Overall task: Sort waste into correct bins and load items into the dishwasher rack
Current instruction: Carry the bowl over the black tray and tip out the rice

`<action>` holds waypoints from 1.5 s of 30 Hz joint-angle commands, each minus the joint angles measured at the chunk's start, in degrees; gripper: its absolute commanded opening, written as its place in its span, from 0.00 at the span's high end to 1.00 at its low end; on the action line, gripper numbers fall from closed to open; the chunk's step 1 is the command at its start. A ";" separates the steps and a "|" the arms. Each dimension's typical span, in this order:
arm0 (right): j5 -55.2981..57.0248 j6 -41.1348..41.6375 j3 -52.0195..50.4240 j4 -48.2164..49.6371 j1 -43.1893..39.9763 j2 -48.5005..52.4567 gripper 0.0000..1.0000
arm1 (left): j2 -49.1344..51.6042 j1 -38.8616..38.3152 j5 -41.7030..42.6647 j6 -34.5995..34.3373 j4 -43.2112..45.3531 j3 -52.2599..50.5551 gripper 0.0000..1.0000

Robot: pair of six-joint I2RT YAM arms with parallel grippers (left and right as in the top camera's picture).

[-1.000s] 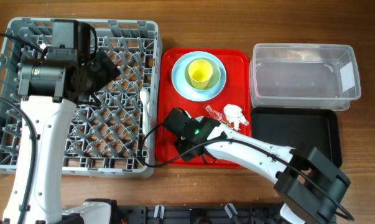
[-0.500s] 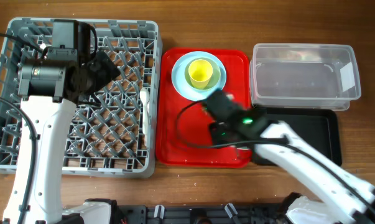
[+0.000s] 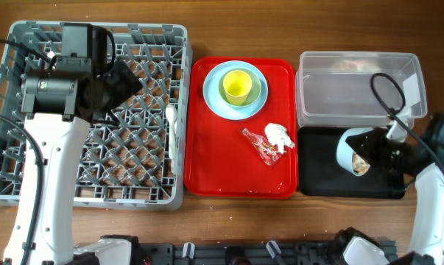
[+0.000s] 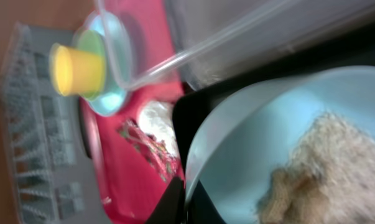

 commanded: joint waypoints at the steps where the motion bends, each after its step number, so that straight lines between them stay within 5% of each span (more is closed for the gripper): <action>1: -19.56 -9.64 -5.20 3.76 -3.61 2.62 0.96 | -0.04 0.31 -0.11 0.72 0.00 0.42 0.00; 5: -35.56 -15.80 -7.13 0.92 -3.78 7.91 0.96 | -0.07 0.31 -0.11 0.72 0.00 0.42 0.00; 12: -40.26 -14.95 -7.13 4.13 -3.78 8.90 0.96 | -0.07 0.31 -0.13 0.72 0.00 0.42 0.00; 22: -48.72 -4.70 -7.13 3.61 -3.80 8.90 0.96 | -0.04 0.31 -0.11 0.72 0.00 0.42 0.00; 40: -40.79 0.48 -7.13 1.70 -3.78 8.87 0.96 | -0.04 0.31 -0.11 0.72 0.00 0.42 0.00; 45: -48.22 5.79 -7.13 3.48 -3.78 8.87 0.96 | -0.07 0.31 -0.13 0.72 0.00 0.42 0.00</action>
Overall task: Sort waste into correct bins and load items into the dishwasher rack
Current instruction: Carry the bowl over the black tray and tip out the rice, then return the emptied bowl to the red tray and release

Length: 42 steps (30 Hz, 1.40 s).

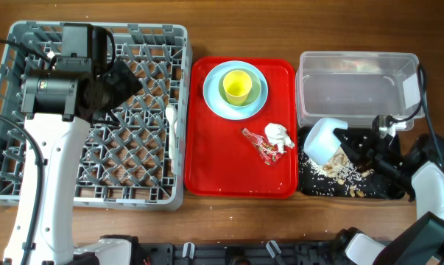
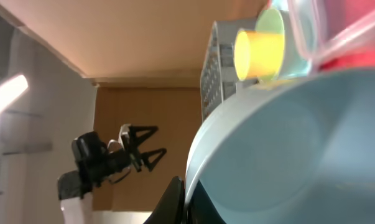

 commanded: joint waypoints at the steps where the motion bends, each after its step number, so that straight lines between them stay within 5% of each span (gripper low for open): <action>1: -4.87 4.42 0.20 1.33 -0.13 0.24 0.96 | -0.07 0.31 -0.13 0.72 -0.02 0.44 0.00; 12: -4.68 -1.62 0.22 -5.27 -0.13 -0.68 0.96 | -0.07 0.31 -0.11 0.72 -0.02 0.44 0.00; 19: -2.75 4.55 0.50 -3.87 -0.07 -1.16 0.96 | -0.07 0.31 -0.11 0.72 -0.02 0.44 0.00; 24: 14.45 9.40 13.40 -7.61 4.66 -5.99 0.96 | -0.07 0.31 -0.11 0.72 -0.02 0.44 0.00; 27: 37.18 17.25 23.80 -7.41 19.23 -12.85 0.96 | -0.07 0.31 -0.11 0.72 -0.02 0.44 0.00; 31: 62.90 25.33 25.73 -1.25 49.11 -16.70 0.96 | -0.04 0.31 -0.13 0.72 -0.02 0.44 0.00; 36: 103.56 36.28 25.73 5.29 85.50 -4.50 0.96 | -0.07 0.31 -0.11 0.72 -0.02 0.44 0.00; 38: 116.91 45.05 25.73 6.73 92.98 1.90 0.96 | -0.07 0.31 -0.11 0.72 -0.02 0.44 0.00; 40: 120.65 47.60 25.73 10.16 96.21 8.46 0.96 | -0.07 0.31 -0.11 0.72 -0.02 0.44 0.00; 42: 111.06 38.05 25.73 18.14 96.32 15.30 0.95 | -0.07 0.31 -0.11 0.72 -0.02 0.44 0.00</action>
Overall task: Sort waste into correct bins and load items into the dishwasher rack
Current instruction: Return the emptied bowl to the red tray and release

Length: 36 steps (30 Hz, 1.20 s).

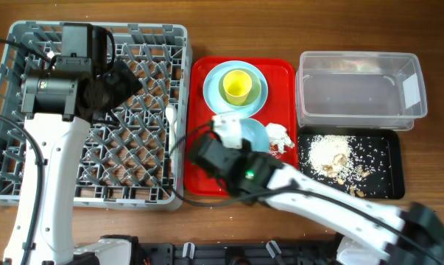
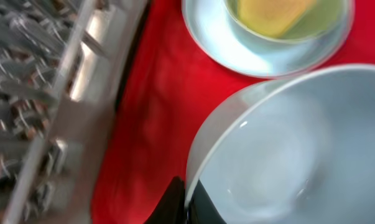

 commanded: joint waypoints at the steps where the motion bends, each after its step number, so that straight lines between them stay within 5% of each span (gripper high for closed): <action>1: -4.94 -8.41 0.72 7.15 0.17 6.93 0.92 | -0.07 0.31 -0.11 0.72 0.02 0.42 0.00; 5: -6.73 -9.70 0.74 8.92 0.02 8.57 0.92 | -0.07 0.31 -0.11 0.72 0.02 0.42 0.00; 7: -9.46 -19.47 1.14 7.23 0.02 7.37 0.88 | -0.07 0.31 -0.11 0.72 0.02 0.42 0.00; 11: -9.94 -23.56 2.25 -1.11 -4.57 -3.26 0.49 | -0.07 0.31 -0.11 0.72 0.02 0.42 0.00; 16: -17.42 -23.65 1.42 -12.02 -19.04 -5.62 0.55 | -0.07 0.31 -0.13 0.72 0.02 0.42 0.00; 19: -18.95 -24.59 -2.32 -10.73 -25.05 -1.92 0.54 | -0.07 0.31 -0.11 0.72 0.02 0.42 0.00; 36: -23.96 -26.53 -5.14 0.22 -25.70 14.36 0.51 | -0.07 0.31 -0.11 0.72 0.02 0.42 0.00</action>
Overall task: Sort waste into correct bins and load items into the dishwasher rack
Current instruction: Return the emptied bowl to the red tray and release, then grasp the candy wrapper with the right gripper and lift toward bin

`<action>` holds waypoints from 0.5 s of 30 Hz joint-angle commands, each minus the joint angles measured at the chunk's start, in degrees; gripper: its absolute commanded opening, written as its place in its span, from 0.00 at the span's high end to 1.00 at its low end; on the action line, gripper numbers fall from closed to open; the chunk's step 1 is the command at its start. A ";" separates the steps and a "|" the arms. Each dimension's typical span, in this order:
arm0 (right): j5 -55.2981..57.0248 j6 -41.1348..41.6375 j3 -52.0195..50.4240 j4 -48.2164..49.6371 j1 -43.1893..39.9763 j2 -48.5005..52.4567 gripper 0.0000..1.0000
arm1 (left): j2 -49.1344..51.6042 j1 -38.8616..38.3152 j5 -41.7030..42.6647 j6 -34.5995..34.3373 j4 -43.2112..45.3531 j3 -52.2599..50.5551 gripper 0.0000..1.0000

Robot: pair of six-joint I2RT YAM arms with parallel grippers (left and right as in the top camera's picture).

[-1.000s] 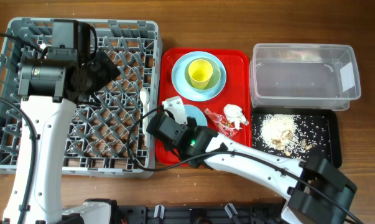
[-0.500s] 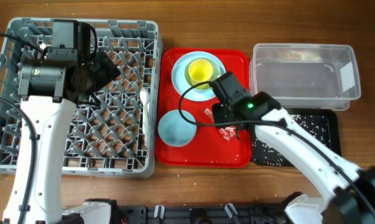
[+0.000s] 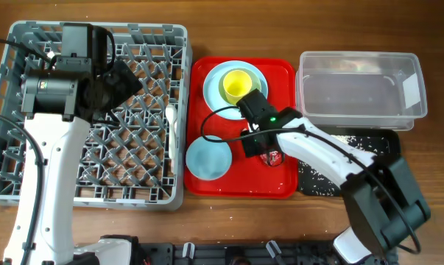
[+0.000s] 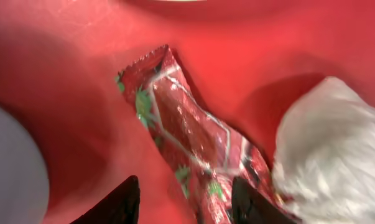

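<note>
My right gripper (image 4: 186, 205) is open low over the red tray (image 3: 280, 73), its two dark fingers on either side of a red snack wrapper (image 4: 193, 143). A crumpled white napkin (image 4: 324, 149) lies just right of the wrapper. An empty light blue bowl (image 3: 209, 158) sits on the tray's front left part. At the tray's back a yellow cup (image 3: 236, 85) stands on a blue plate (image 3: 213, 92). My left gripper (image 3: 121, 82) hovers over the grey dishwasher rack (image 3: 30, 184); whether it is open or shut is not visible.
A white spoon (image 3: 171, 118) lies at the rack's right edge. A clear plastic bin (image 3: 361, 88) stands at the back right. In front of it is a black tray (image 3: 358, 143) strewn with food crumbs, partly covered by my right arm.
The blue bowl was in my right gripper over the middle of the red tray. It now rests on the tray's front left, and the gripper is open around the red wrapper.
My right gripper held the bowl with food scraps over the black tray. Then the bowl was tipped and crumbs lay on that tray. Later the empty bowl was held over the red tray. Now it rests there, released. The left arm has stayed put.
</note>
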 commanded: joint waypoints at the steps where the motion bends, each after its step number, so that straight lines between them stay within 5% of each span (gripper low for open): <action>1: 0.48 -0.87 -0.63 0.94 -0.02 3.39 0.52 | -0.07 0.31 -0.13 0.72 0.02 0.42 0.00; 3: 0.39 -0.83 -0.63 1.11 -0.02 4.48 0.66 | -0.07 0.31 -0.11 0.72 0.02 0.42 0.00; 5: -1.73 -0.68 -0.61 1.11 -0.02 4.72 0.96 | -0.07 0.31 -0.11 0.72 0.02 0.42 0.00; 10: -3.82 -0.83 3.19 -2.47 -0.33 -6.49 0.96 | -0.07 0.31 -0.11 0.72 0.02 0.42 0.00; 15: 20.33 8.70 3.37 -1.33 -9.40 -21.16 0.96 | -0.07 0.31 -0.11 0.72 0.02 0.42 0.00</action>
